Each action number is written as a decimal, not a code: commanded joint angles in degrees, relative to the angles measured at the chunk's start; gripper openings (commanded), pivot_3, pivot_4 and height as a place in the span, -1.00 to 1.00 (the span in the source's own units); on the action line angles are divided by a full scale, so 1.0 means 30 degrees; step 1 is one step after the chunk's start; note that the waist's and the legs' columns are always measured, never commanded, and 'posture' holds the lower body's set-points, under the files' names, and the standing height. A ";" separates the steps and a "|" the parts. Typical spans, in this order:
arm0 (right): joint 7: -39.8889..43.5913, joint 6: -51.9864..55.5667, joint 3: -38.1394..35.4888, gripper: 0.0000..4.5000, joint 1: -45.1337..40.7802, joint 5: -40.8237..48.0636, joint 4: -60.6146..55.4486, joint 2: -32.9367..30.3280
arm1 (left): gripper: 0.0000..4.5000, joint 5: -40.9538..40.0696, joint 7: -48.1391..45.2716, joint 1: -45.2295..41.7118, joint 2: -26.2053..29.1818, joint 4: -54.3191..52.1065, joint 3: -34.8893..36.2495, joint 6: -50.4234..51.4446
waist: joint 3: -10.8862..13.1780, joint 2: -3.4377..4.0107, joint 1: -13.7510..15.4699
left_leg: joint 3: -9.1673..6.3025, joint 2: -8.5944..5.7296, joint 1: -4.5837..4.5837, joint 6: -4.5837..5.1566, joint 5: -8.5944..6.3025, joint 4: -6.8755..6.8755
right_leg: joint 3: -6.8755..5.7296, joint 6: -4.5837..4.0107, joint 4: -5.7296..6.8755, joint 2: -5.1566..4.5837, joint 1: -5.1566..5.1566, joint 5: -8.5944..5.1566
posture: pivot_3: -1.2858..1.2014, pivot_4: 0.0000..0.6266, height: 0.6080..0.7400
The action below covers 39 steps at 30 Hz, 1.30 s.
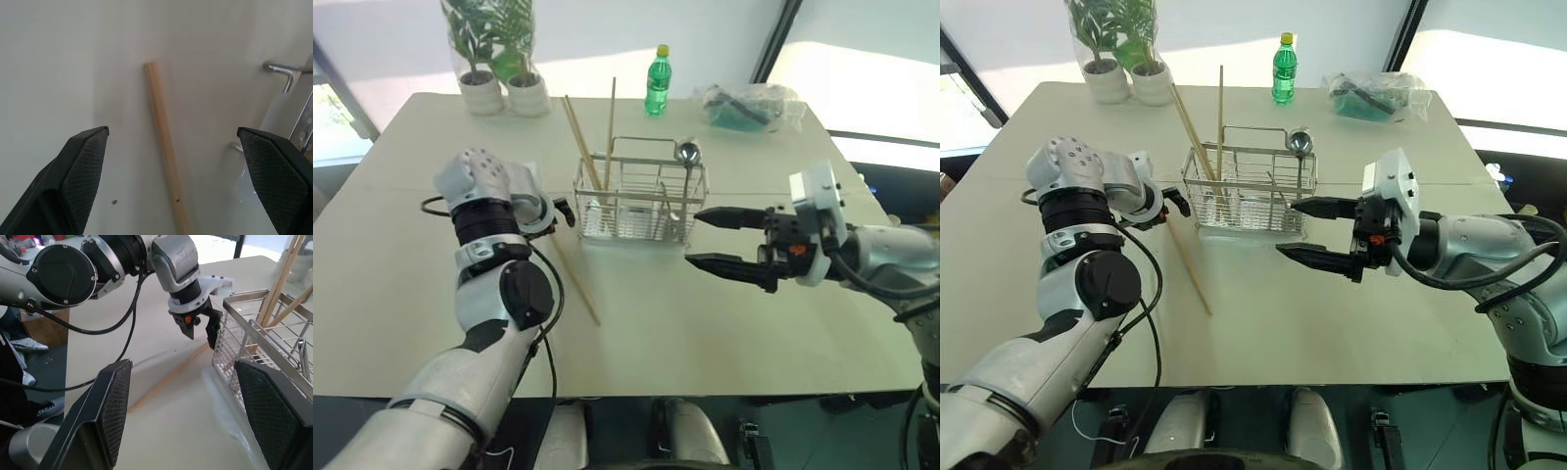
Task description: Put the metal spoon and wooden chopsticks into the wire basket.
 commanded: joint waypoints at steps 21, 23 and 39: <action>-0.1858 -0.0028 -0.1106 0.53 -0.0530 0.0831 -0.0157 0.0369 | -0.99 0.2752 0.0447 -0.0148 0.0407 0.0660 0.1451 -0.1077 | -0.0019 0.0031 -0.0007 | 0.0003 -0.0006 0.0030 -0.0001 -0.0001 0.0000 | -0.0009 0.0000 0.0006 -0.0018 0.0021 0.0000 | 0.03 -0.52 0.65; -0.1766 -0.0056 -0.1055 0.53 -0.0533 0.0727 -0.0027 0.0383 | -0.99 0.2768 0.0456 -0.0063 0.0945 0.0523 0.1380 -0.1719 | -0.0019 0.0030 -0.0012 | 0.0003 -0.0006 0.0037 -0.0001 -0.0001 0.0000 | -0.0009 0.0000 0.0006 -0.0018 0.0025 0.0000 | 0.03 -0.52 0.65; -0.1376 -0.0306 -0.1136 0.53 0.0504 -0.0245 0.0100 0.0388 | -0.99 -0.2545 -1.7734 0.0080 0.7955 0.0600 -0.3698 -2.0615 | -0.0010 0.0015 0.0040 | 0.0088 0.0006 -0.0048 -0.0058 0.0032 -0.0026 | -0.0007 -0.0029 -0.0020 -0.0049 -0.0069 0.0007 | 0.03 -0.52 0.65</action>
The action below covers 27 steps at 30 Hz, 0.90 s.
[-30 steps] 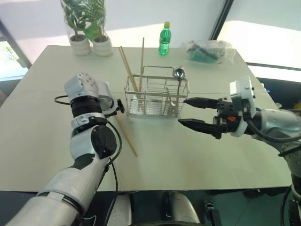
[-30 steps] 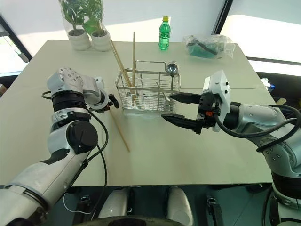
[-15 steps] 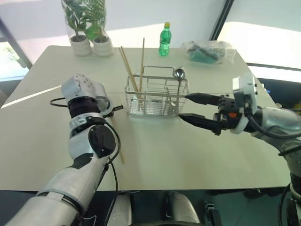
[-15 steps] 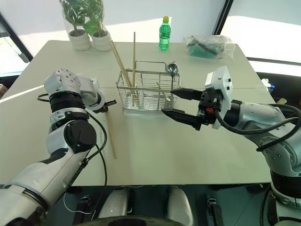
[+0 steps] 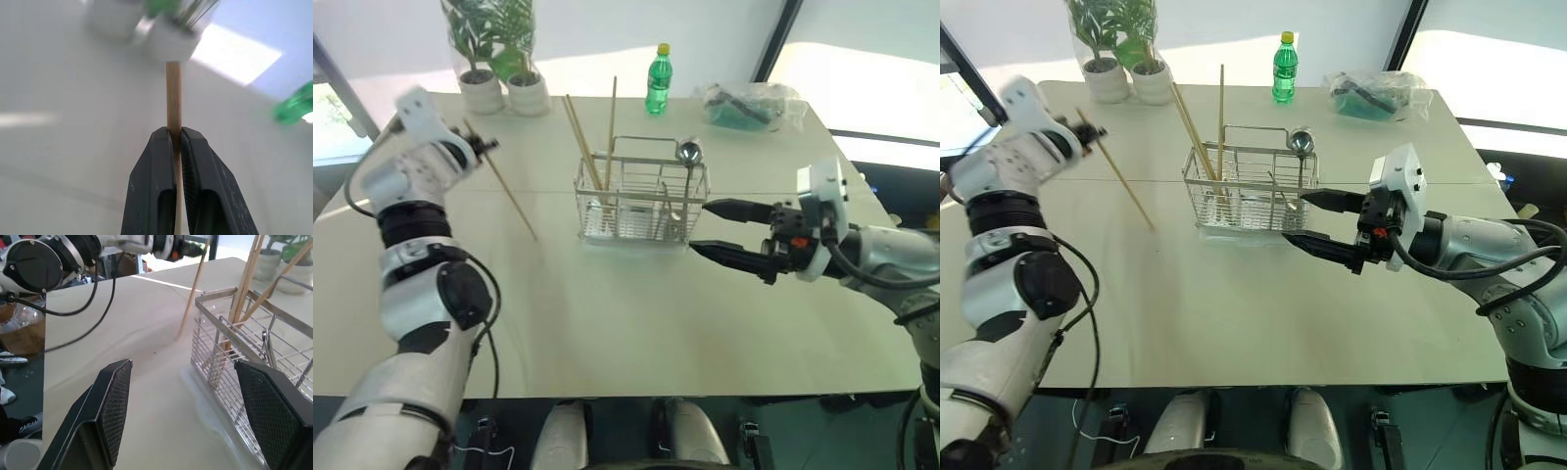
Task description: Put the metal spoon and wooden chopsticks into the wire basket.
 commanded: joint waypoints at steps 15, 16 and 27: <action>-0.1454 -0.0257 -0.0971 0.53 0.0342 0.0267 -0.0879 0.0574 | -0.99 -0.3365 -0.6882 -0.2558 -0.1516 -0.7397 -0.6229 -0.2510 | 0.0000 0.0022 -0.0085 | -0.0030 0.0003 0.0031 0.0034 -0.0011 0.0035 | 0.0007 0.0012 0.0014 0.0021 0.0058 -0.0002 | 0.03 -0.52 0.65; -0.1530 -0.0260 -0.1022 0.53 0.0394 0.0267 -0.0922 0.0576 | -0.99 -0.3247 -0.6973 -0.2121 -0.1669 -0.7881 -0.6708 -0.2612 | -0.0002 0.0033 -0.0089 | -0.0029 0.0006 0.0042 0.0048 -0.0019 0.0033 | 0.0010 0.0015 0.0017 0.0025 0.0060 -0.0001 | 0.03 -0.52 0.65; -0.2102 -0.0257 -0.1393 0.53 0.0497 0.0444 -0.0951 0.0550 | -0.99 -0.3790 -0.5718 -0.0511 -0.1847 -0.8725 -0.7165 -0.1478 | -0.0001 0.0039 -0.0021 | -0.0063 0.0031 0.0053 0.0062 -0.0024 0.0043 | 0.0020 0.0006 0.0018 0.0073 0.0078 -0.0011 | 0.03 -0.52 0.65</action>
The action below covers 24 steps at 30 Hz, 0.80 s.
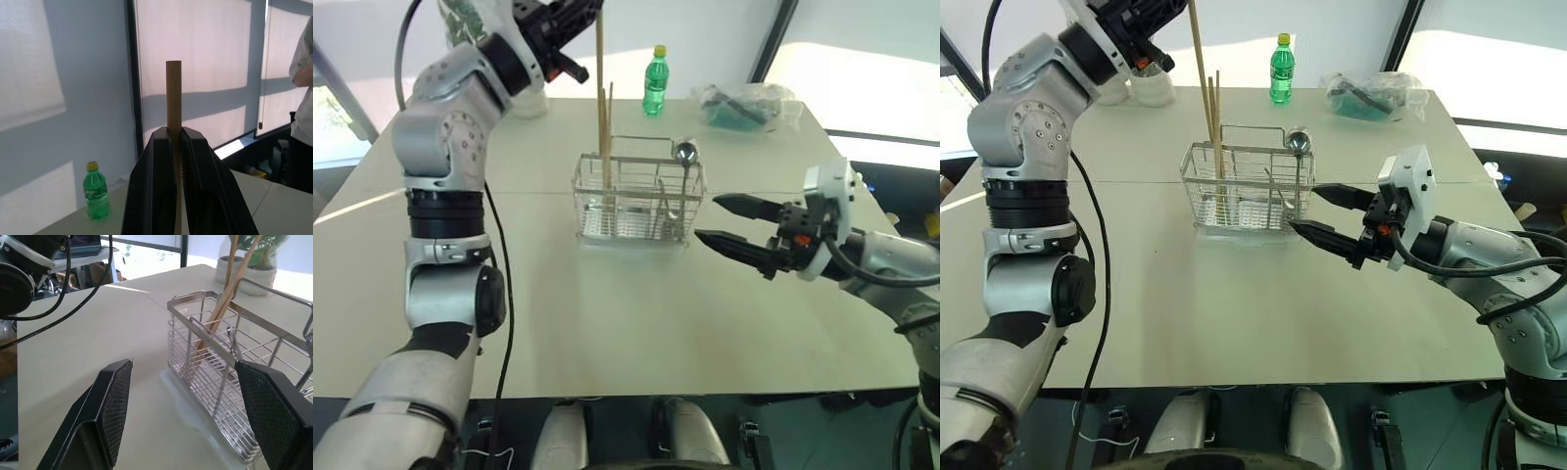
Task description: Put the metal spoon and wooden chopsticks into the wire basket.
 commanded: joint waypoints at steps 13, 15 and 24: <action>0.0197 -0.0503 -0.0133 0.53 -0.1056 -0.0232 0.0323 0.0282 | -0.99 -0.1535 0.1643 0.0107 0.0443 -0.2518 0.0486 0.2326 | -0.0001 0.0001 -0.0003 | -0.0014 -0.0005 0.0006 0.0000 0.0000 0.0006 | 0.0000 -0.0037 -0.0004 0.0003 0.0017 -0.0022 | 0.03 -0.52 0.65; 0.0200 -0.0551 -0.0079 0.53 -0.1126 -0.0280 0.0371 0.0399 | -0.99 -0.1682 0.1666 -0.0167 0.0624 -0.2383 0.0582 0.2513 | 0.0000 0.0001 -0.0003 | -0.0013 -0.0005 0.0005 0.0000 0.0000 0.0005 | 0.0000 -0.0025 -0.0003 0.0003 0.0016 -0.0015 | 0.03 -0.52 0.65; 0.0149 -0.0587 -0.0089 0.53 -0.1108 -0.0400 0.0372 0.0634 | -0.99 -0.1851 0.1494 0.1074 0.0706 -0.3344 -0.0156 0.3614 | 0.0002 0.0001 -0.0001 | -0.0014 -0.0006 -0.0005 0.0000 0.0000 0.0003 | 0.0000 -0.0005 -0.0007 0.0002 0.0011 -0.0004 | 0.03 -0.52 0.65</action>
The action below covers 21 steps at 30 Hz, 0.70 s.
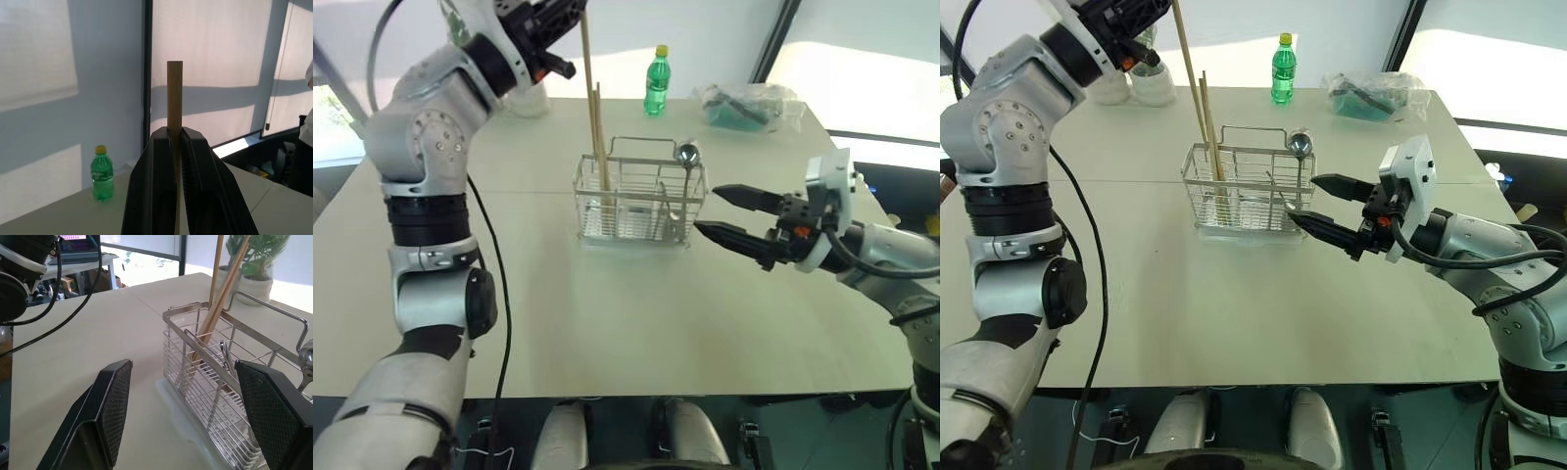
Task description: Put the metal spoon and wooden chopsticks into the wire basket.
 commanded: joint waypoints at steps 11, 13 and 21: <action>0.0058 -0.0309 -0.0340 0.53 -0.0687 -0.0072 0.0296 0.0094 | -0.99 0.0106 0.0852 0.4168 -0.0921 -0.3004 -0.1727 0.0982 | 0.0000 0.0003 0.0005 | 0.0001 0.0001 0.0001 0.0000 0.0000 0.0002 | 0.0003 -0.0046 0.0001 0.0000 -0.0003 -0.0025 | 0.03 -0.52 0.65; 0.0074 -0.0306 -0.0339 0.53 -0.0744 -0.0099 0.0345 0.0086 | -0.99 0.0099 0.1052 0.4428 -0.1029 -0.3054 -0.1721 0.1012 | 0.0000 0.0002 0.0001 | -0.0002 0.0000 0.0000 0.0000 0.0000 0.0002 | 0.0003 -0.0051 0.0002 -0.0001 -0.0002 -0.0028 | 0.03 -0.52 0.65; 0.0665 -0.0476 -0.0331 0.53 -0.0447 -0.0647 0.0552 -0.0211 | 0.66 -0.0562 0.1563 0.5077 -0.1312 -0.4083 -0.0696 0.0557 | 0.0001 0.0002 -0.0006 | -0.0002 0.0000 -0.0001 0.0001 0.0000 0.0002 | 0.0003 -0.0054 0.0000 -0.0001 -0.0004 -0.0029 | 0.03 -0.52 0.65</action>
